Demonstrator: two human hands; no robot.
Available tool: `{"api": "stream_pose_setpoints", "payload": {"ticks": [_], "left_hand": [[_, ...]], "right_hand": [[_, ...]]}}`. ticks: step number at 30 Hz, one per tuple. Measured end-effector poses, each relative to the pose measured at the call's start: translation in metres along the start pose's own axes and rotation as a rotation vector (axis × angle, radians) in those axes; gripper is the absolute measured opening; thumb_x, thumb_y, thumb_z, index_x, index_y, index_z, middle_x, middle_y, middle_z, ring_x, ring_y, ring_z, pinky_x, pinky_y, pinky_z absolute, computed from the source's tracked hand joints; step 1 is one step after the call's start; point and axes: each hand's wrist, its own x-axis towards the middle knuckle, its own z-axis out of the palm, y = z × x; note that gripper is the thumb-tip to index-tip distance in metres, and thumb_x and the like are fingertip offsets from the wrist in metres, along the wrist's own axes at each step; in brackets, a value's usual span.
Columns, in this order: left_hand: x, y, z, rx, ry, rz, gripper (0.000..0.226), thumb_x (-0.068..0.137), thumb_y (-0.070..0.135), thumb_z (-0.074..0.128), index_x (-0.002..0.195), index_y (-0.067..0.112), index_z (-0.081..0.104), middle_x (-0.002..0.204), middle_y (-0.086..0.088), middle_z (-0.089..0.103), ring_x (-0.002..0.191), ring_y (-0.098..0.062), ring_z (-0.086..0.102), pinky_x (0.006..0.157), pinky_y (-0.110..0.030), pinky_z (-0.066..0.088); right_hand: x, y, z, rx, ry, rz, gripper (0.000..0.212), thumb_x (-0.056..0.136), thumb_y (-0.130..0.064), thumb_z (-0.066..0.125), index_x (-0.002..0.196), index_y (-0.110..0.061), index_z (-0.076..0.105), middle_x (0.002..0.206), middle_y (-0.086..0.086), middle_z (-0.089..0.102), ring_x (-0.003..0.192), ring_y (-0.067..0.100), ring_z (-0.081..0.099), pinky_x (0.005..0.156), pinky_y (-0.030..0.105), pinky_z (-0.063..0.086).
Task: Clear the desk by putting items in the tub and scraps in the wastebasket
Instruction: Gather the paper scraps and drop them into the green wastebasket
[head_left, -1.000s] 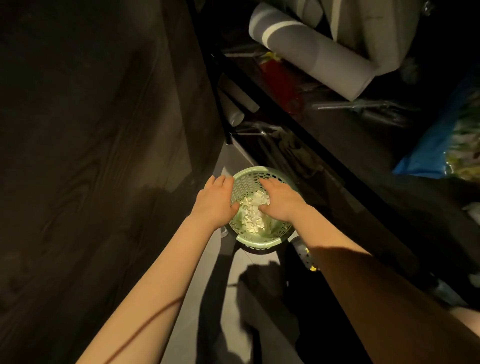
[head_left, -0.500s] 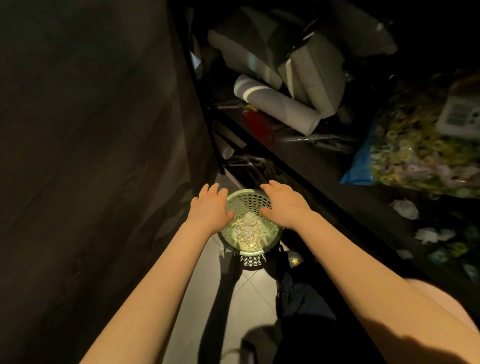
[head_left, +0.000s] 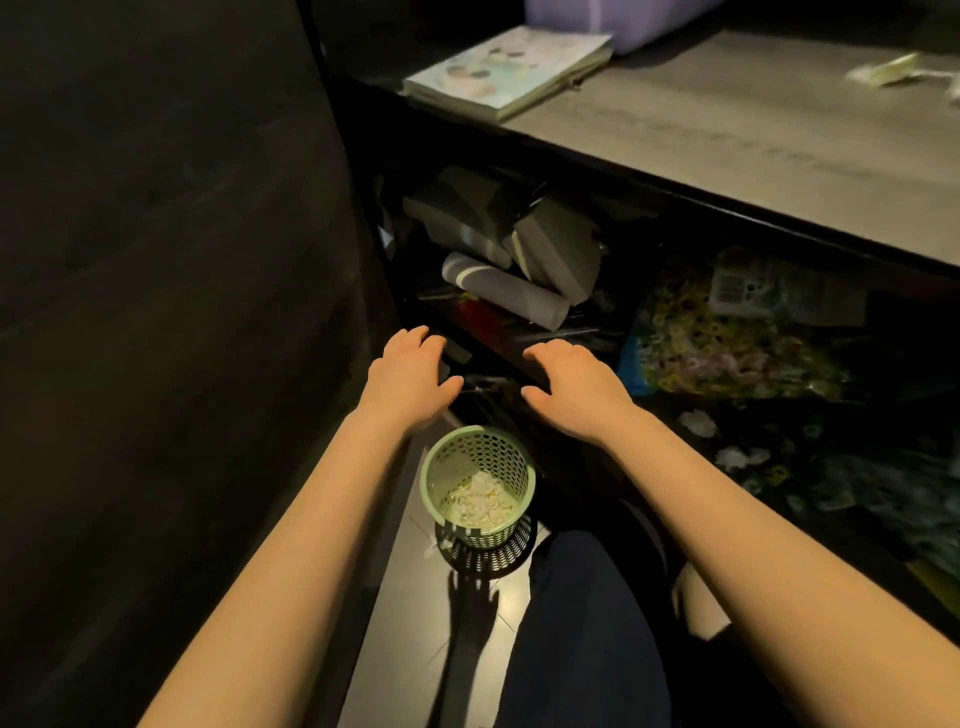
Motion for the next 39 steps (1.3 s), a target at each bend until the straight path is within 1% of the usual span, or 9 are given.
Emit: {"api": "stream_pose_setpoints", "payload": {"ticks": [8, 12, 15, 21, 25, 29, 34, 36, 39], "left_hand": [[-0.021, 0.049, -0.065, -0.005, 0.178, 0.105, 0.059, 0.091, 0.038, 0.052, 0.142, 0.014, 0.034, 0.154, -0.009, 0.024, 0.144, -0.027, 0.016, 0.113, -0.046, 0.027], [-0.020, 0.077, -0.100, 0.016, 0.261, 0.166, 0.059, 0.091, 0.038, 0.053, 0.141, 0.013, 0.036, 0.153, -0.009, 0.027, 0.143, -0.026, 0.017, 0.113, -0.045, 0.028], [-0.016, 0.101, -0.127, 0.017, 0.328, 0.224, 0.058, 0.089, 0.038, 0.055, 0.140, 0.013, 0.039, 0.151, -0.009, 0.030, 0.142, -0.026, 0.021, 0.113, -0.046, 0.029], [0.000, 0.164, -0.165, 0.016, 0.411, 0.330, 0.054, 0.090, 0.035, 0.054, 0.137, 0.011, 0.042, 0.145, -0.009, 0.036, 0.135, -0.025, 0.032, 0.107, -0.041, 0.033], [0.024, 0.210, -0.169, 0.014, 0.381, 0.421, 0.052, 0.089, 0.034, 0.055, 0.134, 0.010, 0.044, 0.141, -0.009, 0.040, 0.131, -0.025, 0.035, 0.107, -0.040, 0.035], [0.054, 0.256, -0.159, -0.015, 0.329, 0.468, 0.054, 0.090, 0.034, 0.055, 0.136, 0.011, 0.041, 0.145, -0.008, 0.036, 0.134, -0.024, 0.033, 0.109, -0.039, 0.033], [0.096, 0.309, -0.143, -0.173, 0.157, 0.490, 0.062, 0.090, 0.032, 0.057, 0.144, 0.014, 0.030, 0.151, -0.005, 0.030, 0.138, -0.021, 0.029, 0.113, -0.034, 0.028], [0.114, 0.330, -0.135, -0.195, 0.102, 0.493, 0.064, 0.090, 0.031, 0.057, 0.145, 0.014, 0.027, 0.152, -0.006, 0.028, 0.139, -0.022, 0.028, 0.114, -0.036, 0.028], [0.140, 0.359, -0.124, -0.185, 0.069, 0.498, 0.067, 0.091, 0.030, 0.056, 0.147, 0.016, 0.023, 0.153, -0.006, 0.025, 0.140, -0.024, 0.026, 0.114, -0.039, 0.028]], "right_hand": [[-0.044, 0.004, -0.085, 0.027, 0.271, -0.018, 0.039, 0.094, -0.031, 0.049, 0.131, -0.018, 0.048, 0.129, 0.003, 0.052, 0.117, 0.024, 0.051, 0.090, 0.038, 0.047], [-0.059, 0.007, -0.134, 0.003, 0.357, -0.047, 0.039, 0.094, -0.031, 0.050, 0.131, -0.018, 0.048, 0.131, 0.001, 0.052, 0.116, 0.021, 0.052, 0.091, 0.036, 0.046], [-0.068, 0.010, -0.167, 0.067, 0.424, -0.067, 0.035, 0.093, -0.027, 0.052, 0.126, -0.017, 0.052, 0.127, 0.002, 0.054, 0.107, 0.021, 0.055, 0.089, 0.036, 0.047], [-0.074, 0.040, -0.218, 0.062, 0.513, -0.014, 0.035, 0.091, -0.026, 0.054, 0.124, -0.016, 0.054, 0.127, 0.003, 0.054, 0.104, 0.023, 0.057, 0.090, 0.038, 0.046], [-0.074, 0.076, -0.242, -0.008, 0.506, 0.090, 0.037, 0.092, -0.028, 0.050, 0.127, -0.018, 0.050, 0.130, 0.001, 0.052, 0.106, 0.021, 0.056, 0.088, 0.038, 0.047], [-0.069, 0.119, -0.261, -0.054, 0.497, 0.186, 0.042, 0.093, -0.027, 0.050, 0.134, -0.020, 0.045, 0.138, 0.000, 0.047, 0.123, 0.020, 0.047, 0.095, 0.037, 0.045], [-0.049, 0.184, -0.276, 0.005, 0.557, 0.353, 0.055, 0.090, -0.027, 0.056, 0.140, -0.019, 0.036, 0.142, 0.004, 0.041, 0.131, 0.022, 0.038, 0.102, 0.038, 0.040], [-0.040, 0.207, -0.282, 0.086, 0.572, 0.413, 0.062, 0.090, -0.030, 0.057, 0.144, -0.018, 0.029, 0.149, 0.006, 0.033, 0.136, 0.025, 0.032, 0.107, 0.039, 0.034], [-0.029, 0.233, -0.287, 0.209, 0.490, 0.428, 0.075, 0.089, -0.037, 0.059, 0.150, -0.025, 0.015, 0.158, 0.005, 0.011, 0.145, 0.027, 0.013, 0.114, 0.043, 0.023]]}}
